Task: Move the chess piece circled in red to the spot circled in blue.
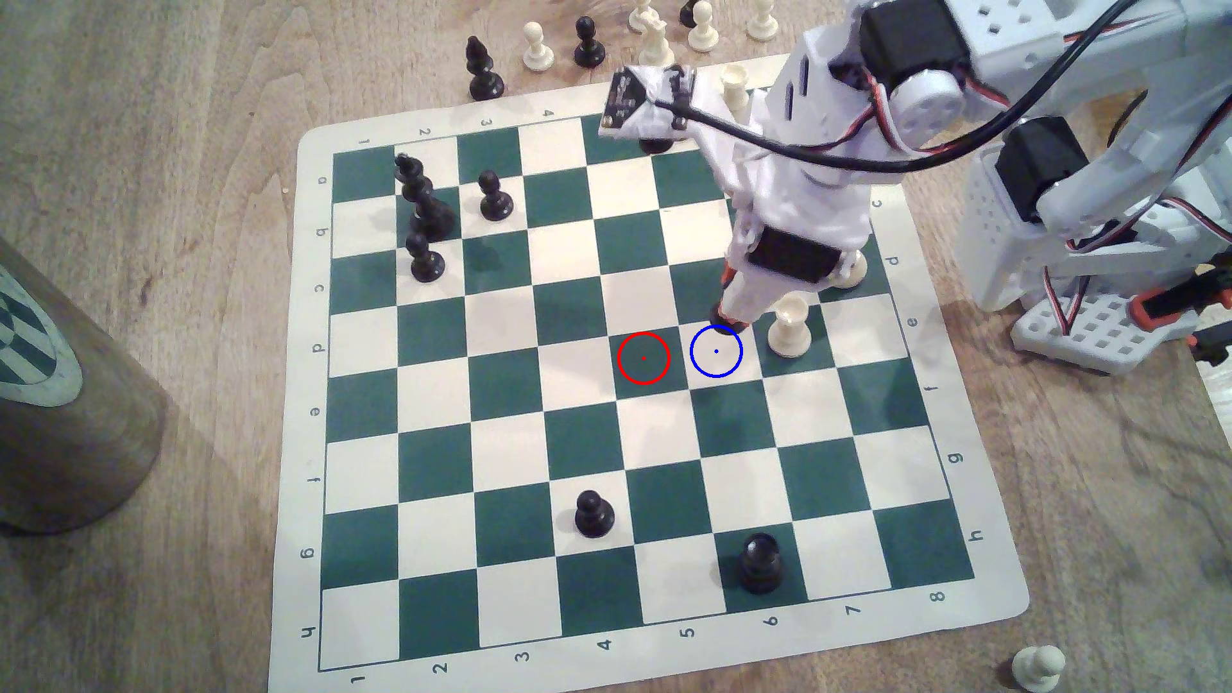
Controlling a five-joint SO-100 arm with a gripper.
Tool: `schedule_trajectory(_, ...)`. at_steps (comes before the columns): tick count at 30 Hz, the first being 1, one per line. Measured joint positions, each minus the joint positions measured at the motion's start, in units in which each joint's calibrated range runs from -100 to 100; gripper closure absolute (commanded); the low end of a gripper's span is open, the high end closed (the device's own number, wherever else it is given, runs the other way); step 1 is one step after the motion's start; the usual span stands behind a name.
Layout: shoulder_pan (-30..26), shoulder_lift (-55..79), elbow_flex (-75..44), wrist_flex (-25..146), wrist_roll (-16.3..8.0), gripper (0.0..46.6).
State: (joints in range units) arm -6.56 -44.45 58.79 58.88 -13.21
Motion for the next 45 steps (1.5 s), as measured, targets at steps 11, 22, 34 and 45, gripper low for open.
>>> schedule_trajectory(11, -0.8, 12.7, 0.8, -9.5, 0.0, 46.4)
schedule_trajectory(22, -0.9, 17.3, 0.8, -12.0, 0.3, 45.8)
schedule_trajectory(34, 0.6, 17.3, 0.8, -13.1, 0.5, 26.3)
schedule_trajectory(45, 0.7, 13.2, 0.8, -8.0, 1.7, 22.4)
